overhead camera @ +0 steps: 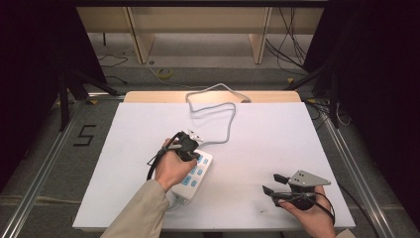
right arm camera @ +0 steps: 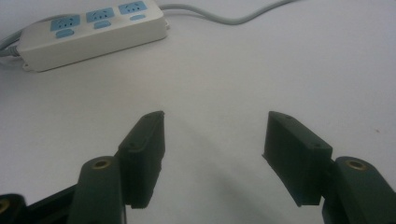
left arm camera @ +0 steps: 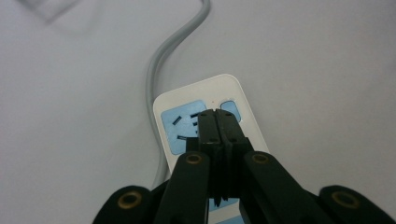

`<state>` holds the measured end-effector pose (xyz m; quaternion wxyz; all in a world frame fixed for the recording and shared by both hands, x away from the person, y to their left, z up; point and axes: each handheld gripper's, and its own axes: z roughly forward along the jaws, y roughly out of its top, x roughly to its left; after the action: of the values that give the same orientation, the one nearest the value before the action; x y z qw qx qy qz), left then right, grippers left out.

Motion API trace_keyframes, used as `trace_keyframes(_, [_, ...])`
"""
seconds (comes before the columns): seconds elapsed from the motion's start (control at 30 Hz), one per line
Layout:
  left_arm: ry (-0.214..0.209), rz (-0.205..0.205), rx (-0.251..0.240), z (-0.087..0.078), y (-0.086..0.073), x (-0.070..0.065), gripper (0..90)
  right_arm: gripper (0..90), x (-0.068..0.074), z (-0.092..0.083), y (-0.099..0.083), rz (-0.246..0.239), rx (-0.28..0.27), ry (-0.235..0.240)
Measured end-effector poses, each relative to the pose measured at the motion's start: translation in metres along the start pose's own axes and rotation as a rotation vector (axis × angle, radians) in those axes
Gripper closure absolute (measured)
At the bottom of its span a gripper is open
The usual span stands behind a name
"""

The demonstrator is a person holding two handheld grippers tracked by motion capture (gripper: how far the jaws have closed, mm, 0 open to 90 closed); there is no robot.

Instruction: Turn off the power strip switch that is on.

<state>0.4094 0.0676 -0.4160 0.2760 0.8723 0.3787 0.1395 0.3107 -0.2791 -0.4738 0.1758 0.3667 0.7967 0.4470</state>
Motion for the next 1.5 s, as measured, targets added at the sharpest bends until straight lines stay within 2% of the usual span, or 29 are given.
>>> trace_keyframes(0.17, [-0.003, 0.008, 0.009, 0.002, 0.002, 0.000, 89.8, 39.0, 0.000, 0.000, 0.000, -0.004, 0.001, -0.003])
trace_keyframes(0.73, [-0.009, -0.002, 0.019, 0.009, 0.007, -0.001, 89.7, 38.9, 0.000, 0.000, 0.000, -0.008, 0.002, -0.003])
trace_keyframes(1.5, [-0.024, 0.013, 0.044, 0.019, 0.016, -0.005, 89.8, 38.9, 0.000, -0.001, 0.000, -0.011, 0.004, -0.004])
